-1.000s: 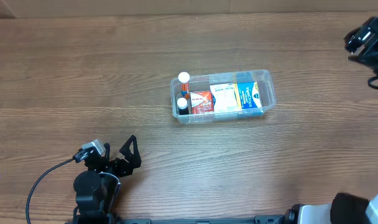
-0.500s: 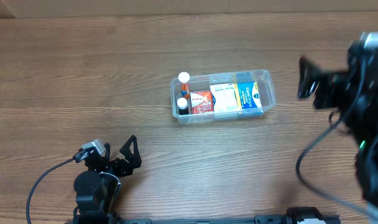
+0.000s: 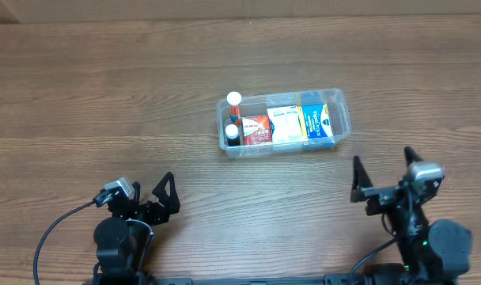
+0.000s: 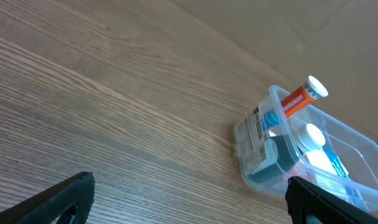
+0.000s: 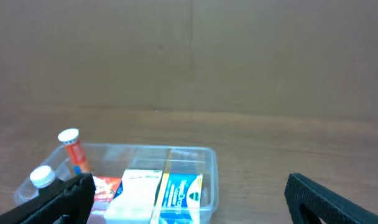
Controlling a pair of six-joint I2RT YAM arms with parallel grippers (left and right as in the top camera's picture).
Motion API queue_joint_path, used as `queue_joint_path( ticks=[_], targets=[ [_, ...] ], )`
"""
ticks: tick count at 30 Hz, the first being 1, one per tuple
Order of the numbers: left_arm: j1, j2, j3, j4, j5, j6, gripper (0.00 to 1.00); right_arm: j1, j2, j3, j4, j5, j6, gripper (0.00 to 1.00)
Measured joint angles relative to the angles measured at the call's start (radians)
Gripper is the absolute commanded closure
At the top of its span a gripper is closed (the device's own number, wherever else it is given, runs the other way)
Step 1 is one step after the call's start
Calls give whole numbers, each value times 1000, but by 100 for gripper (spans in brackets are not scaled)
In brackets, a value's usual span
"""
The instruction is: Pack container
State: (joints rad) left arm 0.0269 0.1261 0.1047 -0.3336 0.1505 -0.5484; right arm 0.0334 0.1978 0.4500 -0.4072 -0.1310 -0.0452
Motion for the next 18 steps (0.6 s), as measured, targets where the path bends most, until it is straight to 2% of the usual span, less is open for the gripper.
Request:
queue_joint_path(
  ticks=[10,15,18],
  targets=[
    [0,0,0,0,0,0,0,0,-180,-227,200,-21,-2,0],
    [0,0,0,0,0,0,0,0,-184,-302,293,-22,-2,0],
    [0,0,0,0,0,0,0,0,-184,-332,275,-23,-1,0]
  ],
)
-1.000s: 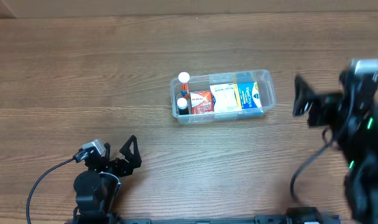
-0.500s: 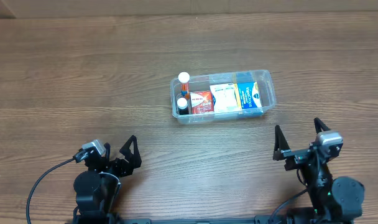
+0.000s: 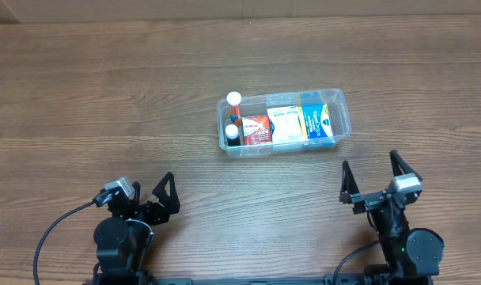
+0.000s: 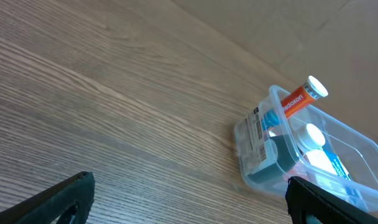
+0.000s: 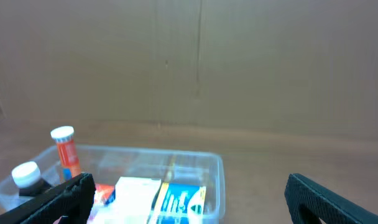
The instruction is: Pack container
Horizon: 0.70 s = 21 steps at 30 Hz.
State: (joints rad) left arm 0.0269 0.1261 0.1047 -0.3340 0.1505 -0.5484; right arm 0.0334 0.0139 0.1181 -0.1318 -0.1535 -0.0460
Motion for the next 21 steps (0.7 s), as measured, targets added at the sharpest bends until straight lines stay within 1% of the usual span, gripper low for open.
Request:
queue_joint_path(
  ticks=[5,14,21],
  targets=[
    [0,0,0,0,0,0,0,0,0,-3,-45,0,-2,0],
    [0,0,0,0,0,0,0,0,0,-4,-5,10,-4,0],
    [0,0,0,0,0,0,0,0,0,-5,-34,28,-3,0]
  ],
)
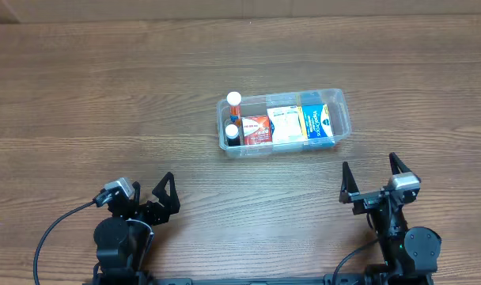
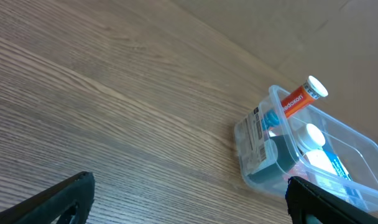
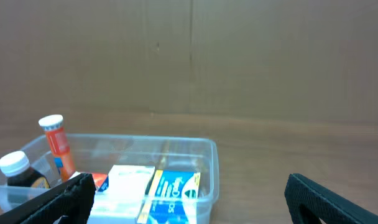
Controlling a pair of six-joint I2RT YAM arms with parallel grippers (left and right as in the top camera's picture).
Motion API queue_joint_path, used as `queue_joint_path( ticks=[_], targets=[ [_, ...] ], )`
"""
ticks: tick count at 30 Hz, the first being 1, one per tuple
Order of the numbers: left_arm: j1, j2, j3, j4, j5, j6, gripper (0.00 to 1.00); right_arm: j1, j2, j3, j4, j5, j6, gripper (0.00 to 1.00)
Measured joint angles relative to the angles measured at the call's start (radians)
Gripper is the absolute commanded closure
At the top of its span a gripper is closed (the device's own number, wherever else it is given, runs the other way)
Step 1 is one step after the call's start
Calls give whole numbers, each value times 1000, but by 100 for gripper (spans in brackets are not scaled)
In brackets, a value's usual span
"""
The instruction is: Pack container
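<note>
A clear plastic container (image 1: 342, 107) sits right of the table's middle. It holds an orange tube with a white cap (image 1: 235, 101), a dark bottle with a white cap (image 1: 232, 132), a red box (image 1: 255, 131), a white box (image 1: 285, 125) and a blue box (image 1: 317, 122). My left gripper (image 1: 149, 199) rests open at the near left, nothing between its fingers. My right gripper (image 1: 373, 178) stands open at the near right, just short of the container, empty. The container (image 3: 207, 149) fills the lower left of the right wrist view and shows at the right in the left wrist view, container (image 2: 273, 99).
Bare wooden table (image 1: 106, 95) stretches around the container. A brown cardboard wall (image 3: 189, 56) stands behind the table's far edge. A black cable (image 1: 54, 229) loops by the left arm's base.
The right wrist's view has shifted slightly, with the container now a little lower and further left in it. The left arm and the container's contents are unchanged.
At first my right gripper stood open further right at the near edge, the container full. It then sat further left, squarely in front of the container, still open. It stays there now. The left gripper has kept still throughout.
</note>
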State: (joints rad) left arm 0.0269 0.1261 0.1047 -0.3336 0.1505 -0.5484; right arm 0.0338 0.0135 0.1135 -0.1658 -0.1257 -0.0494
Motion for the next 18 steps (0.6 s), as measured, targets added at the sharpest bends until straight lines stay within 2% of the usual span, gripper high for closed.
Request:
queue_joint_path(
  ticks=[12,18],
  targets=[
    [0,0,0,0,0,0,0,0,0,-6,-175,3,-3,0],
    [0,0,0,0,0,0,0,0,0,-6,-179,3,-3,0]
  ],
)
